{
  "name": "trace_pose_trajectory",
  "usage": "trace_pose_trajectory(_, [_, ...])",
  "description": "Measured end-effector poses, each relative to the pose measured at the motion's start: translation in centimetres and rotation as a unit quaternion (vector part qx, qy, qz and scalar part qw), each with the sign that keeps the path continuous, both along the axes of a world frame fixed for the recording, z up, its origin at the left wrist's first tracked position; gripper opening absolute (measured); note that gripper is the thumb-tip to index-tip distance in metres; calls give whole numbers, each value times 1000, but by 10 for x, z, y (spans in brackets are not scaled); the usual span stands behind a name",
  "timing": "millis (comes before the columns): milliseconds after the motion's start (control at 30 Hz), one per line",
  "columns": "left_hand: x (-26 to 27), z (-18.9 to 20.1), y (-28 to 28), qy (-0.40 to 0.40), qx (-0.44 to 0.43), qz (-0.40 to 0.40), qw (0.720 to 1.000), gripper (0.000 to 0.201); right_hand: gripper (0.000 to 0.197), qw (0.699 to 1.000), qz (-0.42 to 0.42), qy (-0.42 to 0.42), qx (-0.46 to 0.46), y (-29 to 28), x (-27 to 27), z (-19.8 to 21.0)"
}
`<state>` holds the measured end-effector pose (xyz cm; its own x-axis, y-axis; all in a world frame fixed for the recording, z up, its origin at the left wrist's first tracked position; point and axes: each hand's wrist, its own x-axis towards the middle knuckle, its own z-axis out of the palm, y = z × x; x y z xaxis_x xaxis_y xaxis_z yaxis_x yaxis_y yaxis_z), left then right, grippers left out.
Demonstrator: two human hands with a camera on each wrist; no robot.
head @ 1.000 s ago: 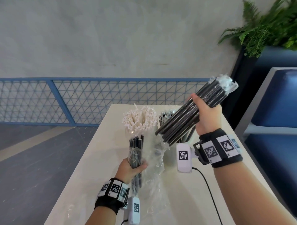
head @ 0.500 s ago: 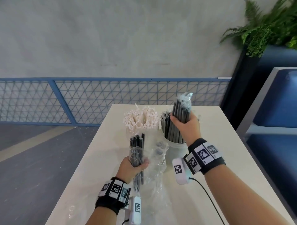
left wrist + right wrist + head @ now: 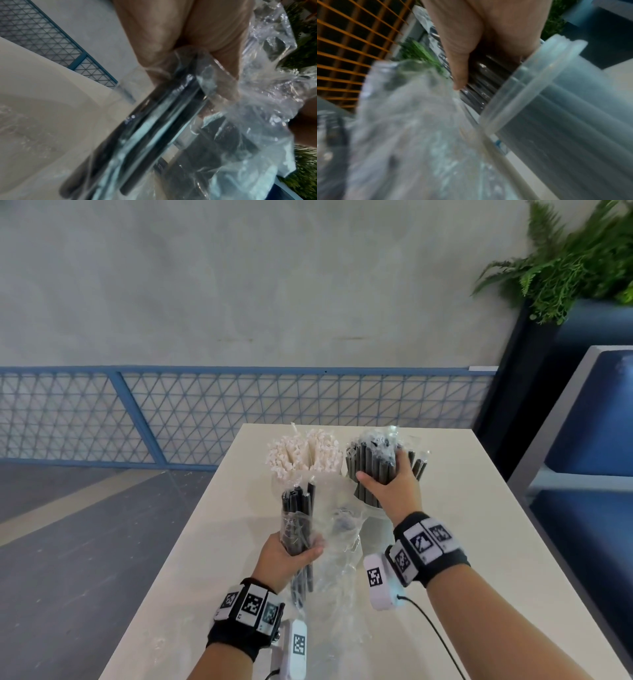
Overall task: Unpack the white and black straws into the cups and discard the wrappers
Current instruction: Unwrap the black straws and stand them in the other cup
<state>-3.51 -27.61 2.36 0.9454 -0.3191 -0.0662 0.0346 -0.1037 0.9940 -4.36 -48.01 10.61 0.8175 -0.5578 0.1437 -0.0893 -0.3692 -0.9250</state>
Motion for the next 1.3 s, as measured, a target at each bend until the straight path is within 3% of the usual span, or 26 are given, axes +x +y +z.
trace_pose_trajectory(67, [1,1,-1,-7,5,4,1000,18,67,985,-48,-150,-69,12,-13,8])
trace_pose_trajectory(167, [0,4,-4,-8,17,1,1000,17,40,941,-31,-291,-169,34,-33,16])
trace_pose_trajectory(267, [-2,6,-8,-10,22,2,1000,18,24,958,103,-226,-143,49,-40,11])
trace_pose_trajectory(367, [-4,9,-11,-25,46,-18,998,15,32,972,196,-85,-98,51,-38,-1])
trace_pose_trajectory(433, [-4,10,-9,-29,65,-43,997,17,40,962,265,-19,-71,48,-34,-4])
trace_pose_trajectory(567, [-4,18,-8,-53,121,-137,982,33,43,952,291,15,93,46,-32,-11])
trace_pose_trajectory(733, [-5,24,-15,-73,170,-169,968,32,15,925,302,-27,229,52,-38,-11])
trace_pose_trajectory(867, [-6,23,-15,-37,129,-165,977,22,8,937,269,-64,214,48,-40,4])
trace_pose_trajectory(1000, [-5,17,-11,-3,81,-153,985,23,15,957,176,-115,200,33,-41,32])
trace_pose_trajectory(1133, [-3,19,-9,25,41,-136,990,20,18,955,88,-189,211,18,-35,57])
trace_pose_trajectory(1300, [0,16,2,-13,57,-94,994,15,36,951,-7,-257,171,-9,-26,90])
